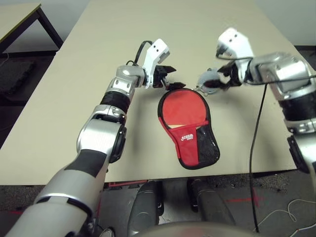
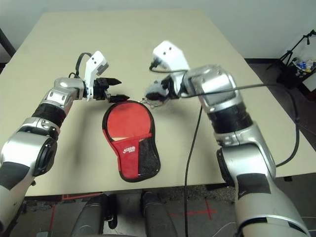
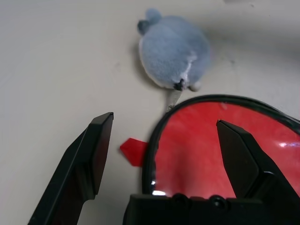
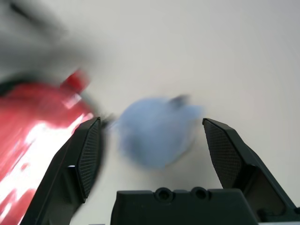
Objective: Store the ping-pong paddle in its case and zip it.
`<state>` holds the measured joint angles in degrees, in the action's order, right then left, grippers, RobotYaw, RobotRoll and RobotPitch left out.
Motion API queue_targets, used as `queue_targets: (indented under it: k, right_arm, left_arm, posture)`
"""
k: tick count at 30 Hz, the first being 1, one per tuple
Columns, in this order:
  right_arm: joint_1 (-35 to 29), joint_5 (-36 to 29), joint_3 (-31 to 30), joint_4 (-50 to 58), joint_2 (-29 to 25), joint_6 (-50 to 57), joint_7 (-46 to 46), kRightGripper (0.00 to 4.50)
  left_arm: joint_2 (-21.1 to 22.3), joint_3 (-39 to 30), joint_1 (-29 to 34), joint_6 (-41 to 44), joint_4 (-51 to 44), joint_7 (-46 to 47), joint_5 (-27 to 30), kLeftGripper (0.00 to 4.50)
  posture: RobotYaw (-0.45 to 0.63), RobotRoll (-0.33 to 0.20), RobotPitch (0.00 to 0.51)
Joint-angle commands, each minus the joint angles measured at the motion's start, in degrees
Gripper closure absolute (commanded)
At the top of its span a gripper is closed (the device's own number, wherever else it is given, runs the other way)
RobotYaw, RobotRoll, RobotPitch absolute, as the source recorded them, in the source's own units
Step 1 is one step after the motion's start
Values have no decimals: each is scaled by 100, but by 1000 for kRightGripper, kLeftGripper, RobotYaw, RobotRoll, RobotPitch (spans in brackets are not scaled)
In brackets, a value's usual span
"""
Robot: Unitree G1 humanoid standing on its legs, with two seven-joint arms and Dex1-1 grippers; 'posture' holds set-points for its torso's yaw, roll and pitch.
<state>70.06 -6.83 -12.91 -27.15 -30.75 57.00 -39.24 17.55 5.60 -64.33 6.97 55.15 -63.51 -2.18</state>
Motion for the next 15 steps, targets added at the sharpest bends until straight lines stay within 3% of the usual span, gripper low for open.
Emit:
queue_targets:
  k: [1,9,15]
  right_arm:
    - [208,229,201,-1015,310,-571,470,0]
    - [291,567,208,-2754,987,-1331,784,0]
    - [348,746,320,-3489,1171,-1657,913,0]
  left_arm:
    - [-63,211,251,214,-287,-111,-35,23]
    - [-74,714,662,476,-808,-127,-212,23]
    - [-50,921,790,630,-937,-49,-305,23]
  posture:
    - [-92,0,93]
    - [-70,0,84]
    - [-61,0,79]
